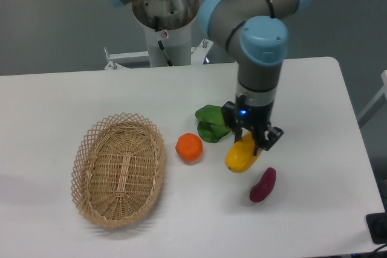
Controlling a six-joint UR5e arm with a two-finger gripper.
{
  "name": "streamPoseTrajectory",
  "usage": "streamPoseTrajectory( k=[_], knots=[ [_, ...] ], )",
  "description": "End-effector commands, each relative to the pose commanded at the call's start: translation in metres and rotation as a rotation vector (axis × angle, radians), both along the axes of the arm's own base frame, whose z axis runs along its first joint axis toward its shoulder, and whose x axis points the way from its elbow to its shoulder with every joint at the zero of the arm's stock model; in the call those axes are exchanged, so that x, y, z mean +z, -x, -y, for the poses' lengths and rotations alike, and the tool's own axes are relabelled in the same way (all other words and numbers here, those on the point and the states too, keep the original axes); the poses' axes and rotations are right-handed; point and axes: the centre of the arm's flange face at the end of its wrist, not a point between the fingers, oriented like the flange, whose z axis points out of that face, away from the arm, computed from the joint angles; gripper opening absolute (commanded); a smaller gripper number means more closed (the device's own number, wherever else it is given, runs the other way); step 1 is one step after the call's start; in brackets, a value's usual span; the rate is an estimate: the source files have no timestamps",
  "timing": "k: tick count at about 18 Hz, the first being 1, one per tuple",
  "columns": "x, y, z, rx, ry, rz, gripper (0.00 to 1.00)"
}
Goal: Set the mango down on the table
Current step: 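Carry the yellow mango in the gripper away from the basket, lowering it, then lower the yellow mango onto the table beside the bok choy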
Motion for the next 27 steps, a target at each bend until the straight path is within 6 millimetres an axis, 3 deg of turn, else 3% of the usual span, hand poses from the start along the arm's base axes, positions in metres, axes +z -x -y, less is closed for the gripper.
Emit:
streamPoseTrajectory(
  k=[5,11,14,27],
  knots=[
    [-0.024,0.014,0.005,-0.047,0.010,-0.017,0.43],
    [-0.067,0.022,0.054,-0.181,0.041,-0.034,0.43],
    [-0.087,0.017,0.066,-0.198,0.041,-0.049,0.43],
    [-0.120,0.007,0.067,-0.159,0.051,-0.001,0.45]
  ],
)
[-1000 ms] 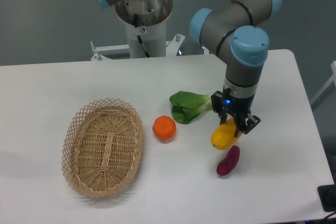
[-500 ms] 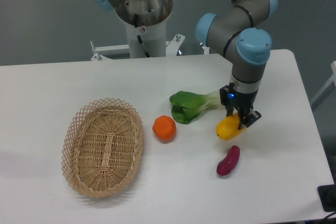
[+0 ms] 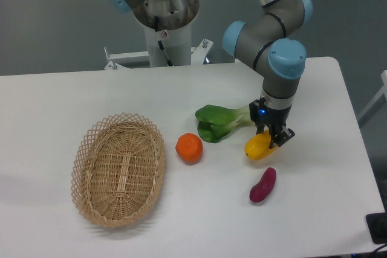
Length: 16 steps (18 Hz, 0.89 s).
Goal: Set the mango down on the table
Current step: 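Lower the yellow mango onto the table beside the bok choy, then open the gripper to release the mango and hold above it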
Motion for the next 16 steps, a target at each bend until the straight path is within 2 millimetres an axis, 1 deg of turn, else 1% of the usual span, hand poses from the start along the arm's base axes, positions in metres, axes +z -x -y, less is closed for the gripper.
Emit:
streamPoseTrajectory(
  k=[3,5,6,7,9,10,11,16],
  knots=[
    [0.000,-0.001,0.000,0.000,0.001,0.001,0.45],
    [0.001,0.000,0.000,-0.001,-0.001,-0.002,0.50],
    [0.001,0.000,0.000,-0.001,-0.001,-0.002,0.56],
    [0.002,0.001,-0.001,0.000,-0.003,-0.003,0.64],
    [0.005,0.004,-0.002,-0.002,-0.008,-0.010,0.90],
    [0.007,0.004,-0.002,-0.002,-0.009,-0.013,0.96],
    [0.008,0.005,-0.002,-0.001,-0.012,-0.015,1.00],
    [0.027,0.013,-0.005,0.002,-0.033,-0.046,1.00]
  ],
)
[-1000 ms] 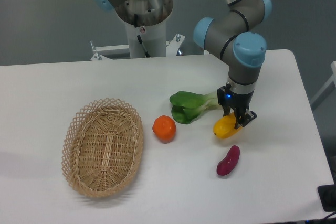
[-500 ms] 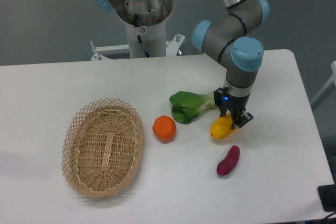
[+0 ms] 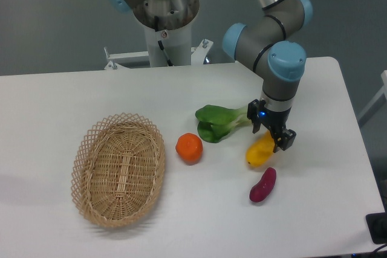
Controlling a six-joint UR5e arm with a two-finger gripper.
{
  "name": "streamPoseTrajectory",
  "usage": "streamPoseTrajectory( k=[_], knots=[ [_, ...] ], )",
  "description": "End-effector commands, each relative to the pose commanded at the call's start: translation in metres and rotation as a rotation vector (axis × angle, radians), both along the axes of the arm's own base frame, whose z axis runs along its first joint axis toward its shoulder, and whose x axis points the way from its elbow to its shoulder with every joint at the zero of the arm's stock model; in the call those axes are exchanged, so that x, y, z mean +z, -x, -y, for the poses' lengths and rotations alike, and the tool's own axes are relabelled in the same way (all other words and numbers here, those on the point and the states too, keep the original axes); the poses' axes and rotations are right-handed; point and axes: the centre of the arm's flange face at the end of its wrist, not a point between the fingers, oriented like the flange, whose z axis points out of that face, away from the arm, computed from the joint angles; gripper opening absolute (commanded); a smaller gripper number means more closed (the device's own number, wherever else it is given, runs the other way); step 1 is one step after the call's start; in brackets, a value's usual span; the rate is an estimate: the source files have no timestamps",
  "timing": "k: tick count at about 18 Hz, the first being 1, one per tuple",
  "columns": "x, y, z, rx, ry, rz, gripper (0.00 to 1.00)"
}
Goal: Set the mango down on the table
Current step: 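Open the gripper to release the mango and hold above it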
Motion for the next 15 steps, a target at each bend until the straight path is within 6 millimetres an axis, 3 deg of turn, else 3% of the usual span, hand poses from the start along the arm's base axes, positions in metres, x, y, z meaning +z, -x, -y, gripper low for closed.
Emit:
streamPoseTrajectory(
  k=[9,15],
  knots=[
    [0.018,0.003,-0.012,0.108,-0.065,0.012,1.00],
    [0.031,-0.012,-0.035,0.156,-0.082,0.018,1.00]
  ],
)
